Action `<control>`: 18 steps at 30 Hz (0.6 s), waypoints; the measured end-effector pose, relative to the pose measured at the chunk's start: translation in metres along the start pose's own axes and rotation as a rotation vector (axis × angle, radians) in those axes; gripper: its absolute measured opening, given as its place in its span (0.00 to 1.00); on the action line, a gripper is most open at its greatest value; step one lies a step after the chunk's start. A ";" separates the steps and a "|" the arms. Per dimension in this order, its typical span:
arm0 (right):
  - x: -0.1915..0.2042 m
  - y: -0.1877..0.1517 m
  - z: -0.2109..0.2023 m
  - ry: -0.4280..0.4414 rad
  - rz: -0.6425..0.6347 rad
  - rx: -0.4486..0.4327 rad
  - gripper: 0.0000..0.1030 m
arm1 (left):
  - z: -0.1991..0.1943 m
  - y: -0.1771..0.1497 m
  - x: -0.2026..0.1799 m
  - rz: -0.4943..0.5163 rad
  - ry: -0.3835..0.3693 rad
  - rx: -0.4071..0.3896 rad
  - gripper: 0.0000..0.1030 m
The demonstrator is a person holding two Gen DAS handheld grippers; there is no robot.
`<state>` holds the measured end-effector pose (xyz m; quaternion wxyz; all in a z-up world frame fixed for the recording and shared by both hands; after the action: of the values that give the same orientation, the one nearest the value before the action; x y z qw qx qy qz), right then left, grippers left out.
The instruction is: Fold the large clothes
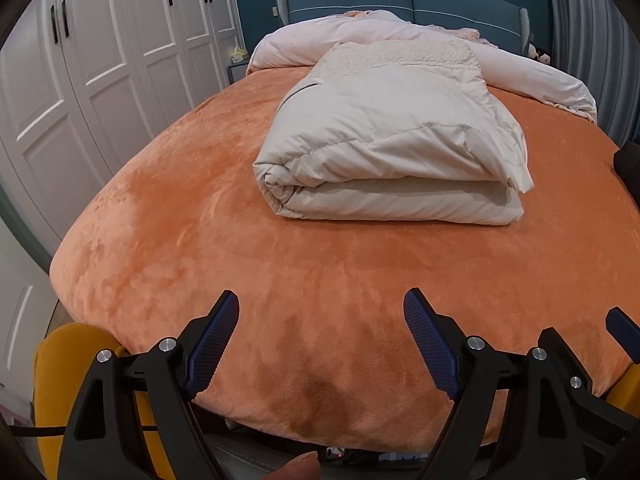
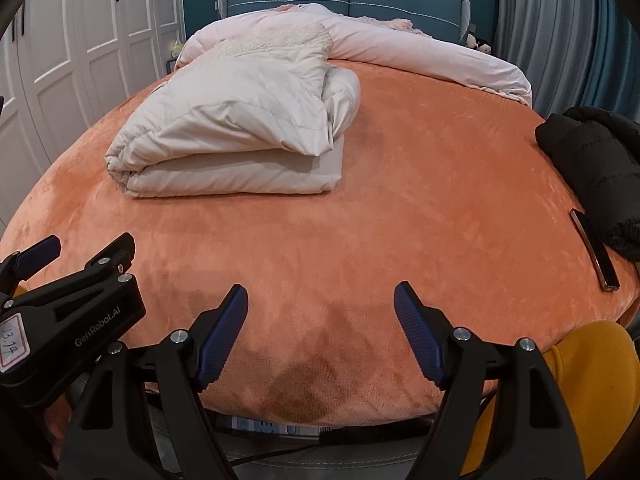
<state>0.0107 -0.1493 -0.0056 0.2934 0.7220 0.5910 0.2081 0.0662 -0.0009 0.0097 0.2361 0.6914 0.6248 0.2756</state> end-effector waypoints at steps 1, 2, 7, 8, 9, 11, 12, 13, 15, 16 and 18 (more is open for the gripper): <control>0.001 0.000 0.001 -0.001 -0.002 0.002 0.71 | 0.001 -0.001 0.001 0.000 0.003 -0.003 0.80; 0.002 -0.001 0.001 -0.002 -0.005 0.002 0.71 | 0.002 -0.001 0.002 0.001 0.004 -0.005 0.80; 0.005 -0.003 0.004 -0.011 -0.009 0.002 0.71 | 0.007 -0.004 0.004 -0.001 0.003 -0.005 0.80; 0.004 -0.003 0.005 -0.010 -0.009 0.004 0.71 | 0.007 -0.005 0.005 -0.001 0.002 -0.006 0.80; 0.004 -0.004 0.006 -0.008 -0.008 0.007 0.71 | 0.008 -0.006 0.005 -0.002 0.001 -0.007 0.80; 0.004 -0.005 0.007 -0.007 -0.004 0.008 0.71 | 0.010 -0.006 0.006 -0.001 -0.001 -0.010 0.80; 0.004 -0.005 0.008 -0.007 -0.003 0.010 0.71 | 0.011 -0.007 0.006 0.001 -0.001 -0.010 0.80; 0.004 -0.006 0.009 -0.006 -0.003 0.012 0.71 | 0.012 -0.007 0.006 0.003 0.000 -0.011 0.80; 0.004 -0.006 0.013 -0.006 -0.001 0.015 0.71 | 0.015 -0.008 0.006 0.006 -0.001 -0.015 0.80; 0.005 -0.006 0.014 -0.008 -0.002 0.015 0.71 | 0.016 -0.008 0.006 0.009 0.000 -0.019 0.80; 0.006 -0.004 0.019 -0.016 -0.010 0.012 0.71 | 0.022 -0.007 0.005 0.017 0.004 -0.024 0.80</control>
<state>0.0211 -0.1458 -0.0230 0.2952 0.7223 0.5935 0.1972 0.0762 0.0047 -0.0105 0.2407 0.6933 0.6159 0.2864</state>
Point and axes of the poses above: each gripper's, at about its wrist camera, not at the fingertips, and z roughly the way its jaws point, x to its left, y to its top, the point moved 3 cm from there along z, roughly the way its jaws point, and after that the axes turned 2 degrees about -z, right-handed, at the moved point
